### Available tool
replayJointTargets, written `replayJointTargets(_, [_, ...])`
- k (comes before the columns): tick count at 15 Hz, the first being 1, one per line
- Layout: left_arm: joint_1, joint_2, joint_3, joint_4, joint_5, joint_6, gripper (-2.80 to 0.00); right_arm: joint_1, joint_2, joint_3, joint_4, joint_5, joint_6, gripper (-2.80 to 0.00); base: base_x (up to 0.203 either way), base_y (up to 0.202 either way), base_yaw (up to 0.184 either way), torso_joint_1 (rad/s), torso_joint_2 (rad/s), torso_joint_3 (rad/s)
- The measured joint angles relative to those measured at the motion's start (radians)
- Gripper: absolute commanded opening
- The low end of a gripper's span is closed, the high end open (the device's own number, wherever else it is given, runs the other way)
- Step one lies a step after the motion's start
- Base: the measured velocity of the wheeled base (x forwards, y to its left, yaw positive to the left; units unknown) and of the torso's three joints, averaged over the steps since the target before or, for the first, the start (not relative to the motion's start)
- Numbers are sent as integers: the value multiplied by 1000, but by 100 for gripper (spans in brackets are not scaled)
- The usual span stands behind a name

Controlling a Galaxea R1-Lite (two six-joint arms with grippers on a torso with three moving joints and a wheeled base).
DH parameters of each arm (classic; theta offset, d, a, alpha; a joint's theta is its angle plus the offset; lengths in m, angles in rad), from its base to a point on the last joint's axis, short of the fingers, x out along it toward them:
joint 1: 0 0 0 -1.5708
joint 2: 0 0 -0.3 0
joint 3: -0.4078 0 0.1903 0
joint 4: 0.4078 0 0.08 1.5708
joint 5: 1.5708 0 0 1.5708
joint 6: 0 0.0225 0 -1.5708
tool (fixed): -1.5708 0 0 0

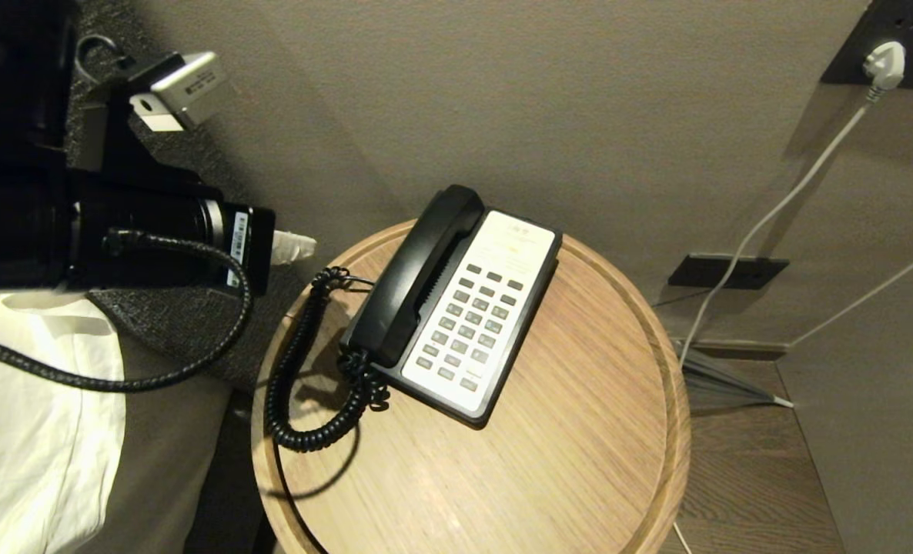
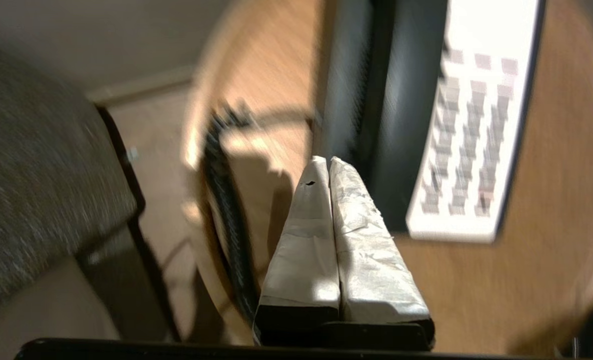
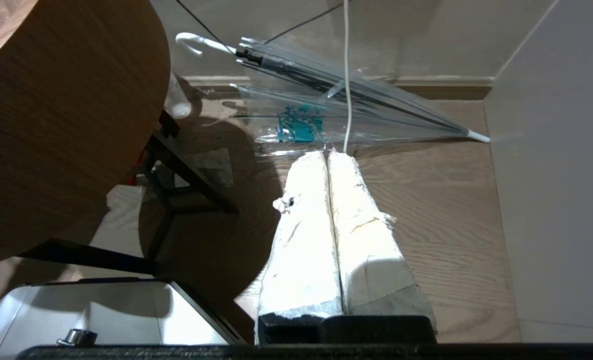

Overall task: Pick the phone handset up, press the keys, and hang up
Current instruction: Pick up the desk phone handset

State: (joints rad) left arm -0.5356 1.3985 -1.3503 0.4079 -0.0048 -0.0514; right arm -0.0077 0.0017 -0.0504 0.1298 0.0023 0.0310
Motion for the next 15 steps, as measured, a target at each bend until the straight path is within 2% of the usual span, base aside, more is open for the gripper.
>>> replayJointTargets(1, [-24,2,-21,60,2,7,0,0,0,0,0,0,0,-280,0,0,0,0,0,0])
replayJointTargets(3, [-49,3,-53,113,6,2,0,0,0,0,0,0,0,-280,0,0,0,0,0,0])
replayJointTargets(9, [-126,40,-91,119,58,16,0,0,0,0,0,0,0,-280,0,0,0,0,0,0])
replayJointTargets(15, [-133,111,-114,110,70,71,0,0,0,0,0,0,0,-280,0,0,0,0,0,0])
